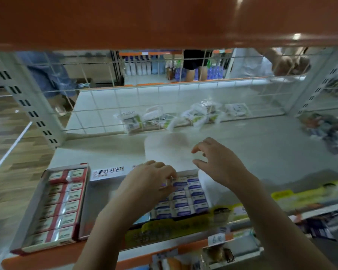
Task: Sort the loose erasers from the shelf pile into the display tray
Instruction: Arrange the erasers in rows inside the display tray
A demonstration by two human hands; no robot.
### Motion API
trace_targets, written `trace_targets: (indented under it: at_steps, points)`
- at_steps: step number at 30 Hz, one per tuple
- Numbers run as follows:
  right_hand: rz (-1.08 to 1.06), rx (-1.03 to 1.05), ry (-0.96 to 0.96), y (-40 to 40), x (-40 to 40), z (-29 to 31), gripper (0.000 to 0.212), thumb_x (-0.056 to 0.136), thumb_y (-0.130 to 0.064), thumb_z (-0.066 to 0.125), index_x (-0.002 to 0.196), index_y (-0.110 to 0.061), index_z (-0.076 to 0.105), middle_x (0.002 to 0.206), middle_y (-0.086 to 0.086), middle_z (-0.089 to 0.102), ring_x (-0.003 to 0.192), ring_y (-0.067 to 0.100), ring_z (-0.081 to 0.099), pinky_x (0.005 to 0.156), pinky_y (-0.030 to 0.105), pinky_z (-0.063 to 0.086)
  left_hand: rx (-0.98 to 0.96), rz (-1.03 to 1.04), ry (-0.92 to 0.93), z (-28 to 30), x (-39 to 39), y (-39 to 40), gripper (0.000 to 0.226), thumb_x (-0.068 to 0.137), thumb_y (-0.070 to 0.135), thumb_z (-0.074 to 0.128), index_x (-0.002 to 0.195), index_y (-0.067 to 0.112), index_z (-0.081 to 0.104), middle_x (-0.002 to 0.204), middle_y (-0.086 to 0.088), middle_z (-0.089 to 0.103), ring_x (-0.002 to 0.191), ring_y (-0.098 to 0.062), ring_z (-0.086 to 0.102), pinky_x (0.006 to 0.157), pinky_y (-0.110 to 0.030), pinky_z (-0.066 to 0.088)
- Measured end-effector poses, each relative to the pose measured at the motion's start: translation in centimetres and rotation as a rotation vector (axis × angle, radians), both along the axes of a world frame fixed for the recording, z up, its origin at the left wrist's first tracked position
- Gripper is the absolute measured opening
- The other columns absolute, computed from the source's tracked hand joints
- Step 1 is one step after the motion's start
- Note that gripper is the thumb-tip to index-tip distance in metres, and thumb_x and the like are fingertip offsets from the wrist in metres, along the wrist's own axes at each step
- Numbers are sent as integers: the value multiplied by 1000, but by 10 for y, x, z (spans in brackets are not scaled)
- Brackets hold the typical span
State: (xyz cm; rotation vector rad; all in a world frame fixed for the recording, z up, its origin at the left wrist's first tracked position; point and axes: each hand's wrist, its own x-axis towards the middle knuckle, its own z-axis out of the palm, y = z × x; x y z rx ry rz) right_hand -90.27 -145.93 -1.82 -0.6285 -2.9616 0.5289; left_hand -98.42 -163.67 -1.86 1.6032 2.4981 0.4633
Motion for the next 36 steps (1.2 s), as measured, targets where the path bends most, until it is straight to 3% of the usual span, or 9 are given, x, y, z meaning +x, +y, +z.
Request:
trace_targets:
  at_steps: [8, 12, 15, 19, 24, 29, 32, 36]
  points:
    - [-6, -55, -6, 18, 21, -12, 32, 91, -30, 56, 122, -22, 53, 118, -4, 52, 95, 11, 56, 83, 27, 47, -235, -64, -50, -19, 26, 18, 29, 90, 39, 56, 118, 33, 56, 125, 10, 55, 116, -10, 48, 95, -26, 42]
    - [21, -101, 2, 19, 23, -17, 30, 91, -29, 56, 121, -21, 54, 105, -4, 58, 86, 10, 54, 78, 25, 46, -277, -29, -73, -23, 29, 16, 25, 89, 38, 56, 114, 32, 58, 118, 11, 57, 106, -8, 51, 85, -22, 41]
    - [39, -138, 0, 19, 23, -16, 29, 92, -28, 55, 119, -21, 55, 93, -5, 61, 83, 12, 58, 78, 28, 49, -302, -21, -98, -20, 28, 17, 25, 89, 39, 56, 112, 30, 59, 116, 11, 58, 103, -7, 53, 87, -23, 44]
    - [70, -156, -14, 20, 26, -16, 26, 92, -26, 54, 118, -20, 57, 97, -2, 65, 86, 13, 60, 80, 28, 50, -359, -42, -151, -16, 23, 20, 23, 90, 40, 55, 109, 29, 64, 111, 12, 62, 97, -6, 56, 87, -25, 45]
    - [82, -140, -15, 21, 27, -21, 22, 91, -22, 53, 112, -18, 59, 79, -7, 57, 74, 12, 53, 64, 23, 41, -356, -108, -250, -16, 17, 40, 21, 90, 28, 57, 109, 33, 66, 91, 18, 56, 75, 3, 50, 70, -9, 37]
    - [67, -146, -2, 22, 28, -25, 21, 91, -21, 54, 111, -18, 60, 74, -8, 52, 71, 11, 51, 64, 23, 37, -393, -166, -225, -17, 12, 40, 17, 90, 32, 58, 104, 33, 67, 93, 16, 59, 77, 2, 48, 62, -6, 33]
    - [65, -153, 6, 21, 28, -25, 20, 91, -22, 55, 110, -18, 61, 72, -8, 53, 69, 11, 51, 63, 23, 39, -416, -179, -216, -17, 11, 37, 21, 90, 30, 57, 109, 35, 65, 105, 14, 64, 79, 2, 49, 66, -7, 35]
    - [85, -169, 44, 26, 28, -20, 22, 92, -28, 54, 110, -16, 61, 80, -9, 55, 69, 7, 51, 64, 20, 38, -395, -199, -119, -6, 10, 48, 25, 93, 31, 52, 116, 35, 60, 110, 11, 63, 91, -4, 55, 81, -19, 42]
